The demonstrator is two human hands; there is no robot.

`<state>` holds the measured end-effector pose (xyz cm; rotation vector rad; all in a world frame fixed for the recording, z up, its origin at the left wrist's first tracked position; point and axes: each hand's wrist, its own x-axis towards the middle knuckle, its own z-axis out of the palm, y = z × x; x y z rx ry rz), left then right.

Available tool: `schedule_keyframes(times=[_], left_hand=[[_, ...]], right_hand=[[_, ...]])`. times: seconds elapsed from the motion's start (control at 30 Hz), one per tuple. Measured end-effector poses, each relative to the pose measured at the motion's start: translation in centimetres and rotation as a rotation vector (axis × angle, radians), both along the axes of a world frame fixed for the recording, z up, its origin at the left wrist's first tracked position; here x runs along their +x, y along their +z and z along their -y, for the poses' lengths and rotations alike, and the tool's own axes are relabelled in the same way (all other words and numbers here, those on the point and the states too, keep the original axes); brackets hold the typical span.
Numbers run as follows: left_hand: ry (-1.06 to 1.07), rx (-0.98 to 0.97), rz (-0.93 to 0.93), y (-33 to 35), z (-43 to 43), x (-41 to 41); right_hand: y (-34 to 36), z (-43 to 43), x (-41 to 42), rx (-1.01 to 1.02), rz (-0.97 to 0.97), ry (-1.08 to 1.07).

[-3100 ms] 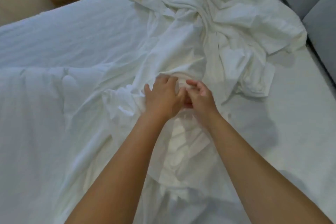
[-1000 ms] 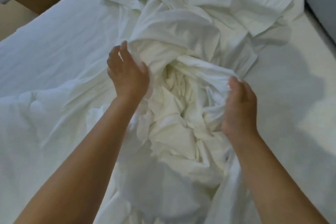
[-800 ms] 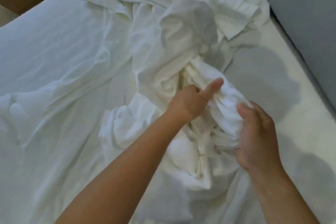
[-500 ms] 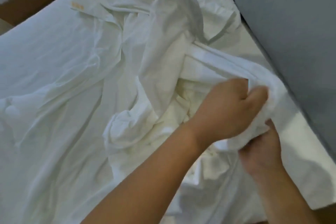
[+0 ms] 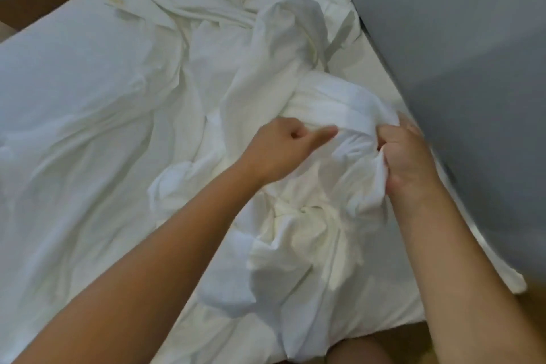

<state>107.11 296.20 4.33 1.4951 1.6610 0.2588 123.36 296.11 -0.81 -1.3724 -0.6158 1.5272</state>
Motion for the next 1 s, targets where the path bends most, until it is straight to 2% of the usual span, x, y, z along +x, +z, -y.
schedule_keyframes(times=[0.07,0.13,0.2,0.23,0.3,0.4,0.47,0.57,0.63,0.67,0.73,0.77,0.8,0.87,0.93,1.0], left_hand=[[0.231,-0.179,0.144,-0.3,-1.3,0.8],[0.382,-0.406,0.372,-0.9,-2.1,3.6],[0.55,-0.361,0.522,-1.1,-2.9,6.5],[0.567,-0.282,0.492,-0.8,-3.1,7.7],[0.43,-0.118,0.367,-0.3,-3.1,9.9],[-0.048,0.011,0.265,1.6,-1.9,12.4],[-0.201,-0.04,0.27,2.4,-1.1,12.7],[-0.101,-0.03,0.198,2.1,-1.2,11.1],[0.008,0.082,0.134,1.0,-1.3,9.1],[0.047,0.116,0.118,0.0,-1.0,8.0],[0.082,0.087,0.068,-1.9,0.5,6.2],[0.06,0.01,0.014,-2.7,1.8,5.9],[0.01,-0.088,-0.042,-3.7,3.1,5.7],[-0.087,-0.245,-0.107,-5.5,4.8,6.2],[-0.06,-0.242,-0.097,-6.1,5.1,6.9],[0.129,-0.158,0.062,-5.6,4.7,7.7]], right_hand=[[-0.2,0.5,1.4,0.012,-0.118,-0.099],[-0.2,1.6,2.2,0.033,-0.252,-0.039],[0.0,2.9,2.6,-0.012,-0.374,0.093],[0.2,3.4,2.8,-0.072,-0.497,0.139],[-0.4,4.3,4.1,-0.126,-0.604,0.135],[-1.2,5.8,6.3,-0.138,-0.568,0.096],[-0.9,6.4,6.9,-0.12,-0.536,0.188],[-0.1,5.7,4.8,-0.089,-0.228,0.393],[0.5,4.4,3.2,-0.095,0.029,0.291],[0.6,3.6,3.5,-0.115,0.052,0.128],[1.3,2.1,5.2,-0.155,-0.216,-0.165],[1.8,1.7,6.2,-0.147,-0.336,-0.204],[2.2,1.5,7.0,-0.115,-0.385,-0.187],[1.9,1.4,7.1,-0.158,-0.259,-0.129],[0.9,2.0,6.3,-0.204,-0.13,-0.089],[-0.1,3.8,6.2,-0.169,-0.093,0.087]])
